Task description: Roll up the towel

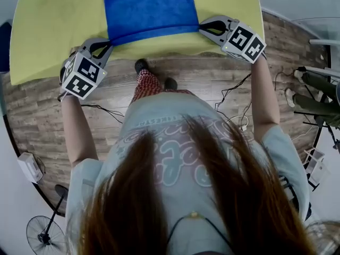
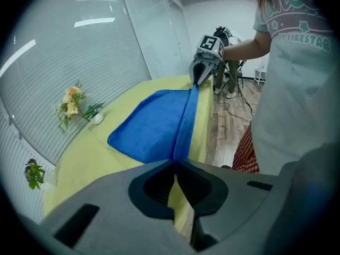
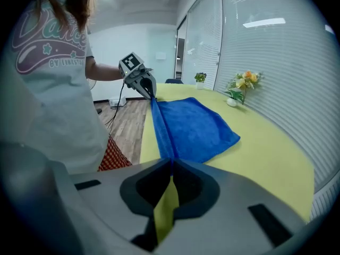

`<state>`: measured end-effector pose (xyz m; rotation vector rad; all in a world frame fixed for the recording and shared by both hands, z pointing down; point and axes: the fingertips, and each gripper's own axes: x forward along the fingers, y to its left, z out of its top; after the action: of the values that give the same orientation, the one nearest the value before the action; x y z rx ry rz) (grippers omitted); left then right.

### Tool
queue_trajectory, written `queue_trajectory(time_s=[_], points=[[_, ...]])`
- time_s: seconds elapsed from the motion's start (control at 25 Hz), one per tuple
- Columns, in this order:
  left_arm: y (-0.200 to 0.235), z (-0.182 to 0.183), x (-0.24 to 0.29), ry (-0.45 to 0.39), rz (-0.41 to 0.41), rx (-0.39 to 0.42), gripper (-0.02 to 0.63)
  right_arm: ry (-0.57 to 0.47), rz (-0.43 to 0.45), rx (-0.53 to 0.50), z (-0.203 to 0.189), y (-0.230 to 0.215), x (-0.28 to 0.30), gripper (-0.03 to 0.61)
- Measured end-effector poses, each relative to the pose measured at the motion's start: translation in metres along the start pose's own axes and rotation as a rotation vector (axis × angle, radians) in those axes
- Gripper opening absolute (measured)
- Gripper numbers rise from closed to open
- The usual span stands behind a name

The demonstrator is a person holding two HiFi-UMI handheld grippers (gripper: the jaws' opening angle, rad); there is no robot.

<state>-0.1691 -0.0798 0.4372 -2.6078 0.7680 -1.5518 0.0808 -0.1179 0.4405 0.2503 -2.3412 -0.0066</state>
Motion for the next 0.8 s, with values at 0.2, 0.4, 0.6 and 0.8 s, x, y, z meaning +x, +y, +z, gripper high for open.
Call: queue_trajectory(time_s=[0.2,0.4,0.6,0.8], points=[[0.008,-0.002,0.010,0.033,-0.009,0.031,0.021,0.032,-0.016,-0.010,0.000,-0.011,0.007,0.020],[0.012,-0.001,0.013,0.032,0.020,0.043,0.023,0.037,-0.063,-0.020,0.000,-0.020,0.009,0.032],[0.020,0.000,0.012,0.001,0.079,0.029,0.029,0.002,-0.130,-0.006,0.000,-0.030,0.006,0.086],[0.027,0.006,0.002,-0.122,0.140,-0.084,0.059,-0.065,-0.173,-0.024,0.005,-0.029,-0.003,0.086]])
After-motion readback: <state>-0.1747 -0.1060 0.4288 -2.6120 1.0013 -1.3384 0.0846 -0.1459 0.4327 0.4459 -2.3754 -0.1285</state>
